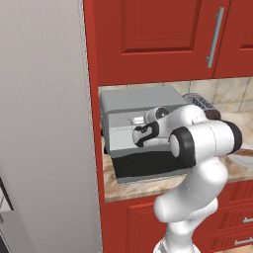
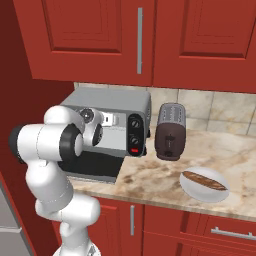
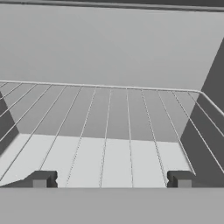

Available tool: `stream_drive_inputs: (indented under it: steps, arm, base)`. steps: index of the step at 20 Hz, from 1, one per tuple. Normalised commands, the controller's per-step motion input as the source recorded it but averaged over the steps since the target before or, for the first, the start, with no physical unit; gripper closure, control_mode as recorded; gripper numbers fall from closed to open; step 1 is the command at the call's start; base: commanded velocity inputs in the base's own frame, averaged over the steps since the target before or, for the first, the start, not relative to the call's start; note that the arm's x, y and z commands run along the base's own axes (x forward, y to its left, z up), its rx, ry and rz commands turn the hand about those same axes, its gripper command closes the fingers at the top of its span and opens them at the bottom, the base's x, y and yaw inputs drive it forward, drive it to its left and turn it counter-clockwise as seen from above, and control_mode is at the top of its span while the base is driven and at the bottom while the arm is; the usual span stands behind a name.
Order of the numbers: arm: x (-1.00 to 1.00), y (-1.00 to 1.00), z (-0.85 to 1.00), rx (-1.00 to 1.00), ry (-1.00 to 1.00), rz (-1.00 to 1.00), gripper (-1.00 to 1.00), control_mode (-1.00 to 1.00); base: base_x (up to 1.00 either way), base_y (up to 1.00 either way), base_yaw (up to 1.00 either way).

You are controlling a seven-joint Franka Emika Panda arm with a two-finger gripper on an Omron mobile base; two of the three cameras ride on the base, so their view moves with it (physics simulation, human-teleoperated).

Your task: Pull the toaster oven rack outwards. Pick up the baguette from the plate and place it on the toaster oven rack. Close the toaster oven door fully and set the temperature to the lowest setting.

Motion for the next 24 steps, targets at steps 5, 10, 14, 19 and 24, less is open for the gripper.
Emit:
stream_drive_inputs:
  steps: [5,10,14,19,24]
  arm:
    - [0.00,0.00,-0.25,0.00,0.16,0.00,-1.00,-1.00]
    - [-0.03,0.00,-0.23,0.00,0.20,0.00,-1.00,-1.00]
    - [-0.19,-0.01,-0.26,0.00,0.21,0.00,-1.00,-1.00]
    - [-0.40,-0.06,-0.26,0.00,0.24,0.00,-1.00,-1.00]
    - [-0.58,-0.11,-0.34,0.00,0.22,0.00,-1.00,-1.00]
  base:
    - [0.00,0.00,0.00]
    - [0.00,0.00,0.00]
    - [0.00,0.00,0.00]
    - [0.00,0.00,0.00]
    - [0.00,0.00,0.00]
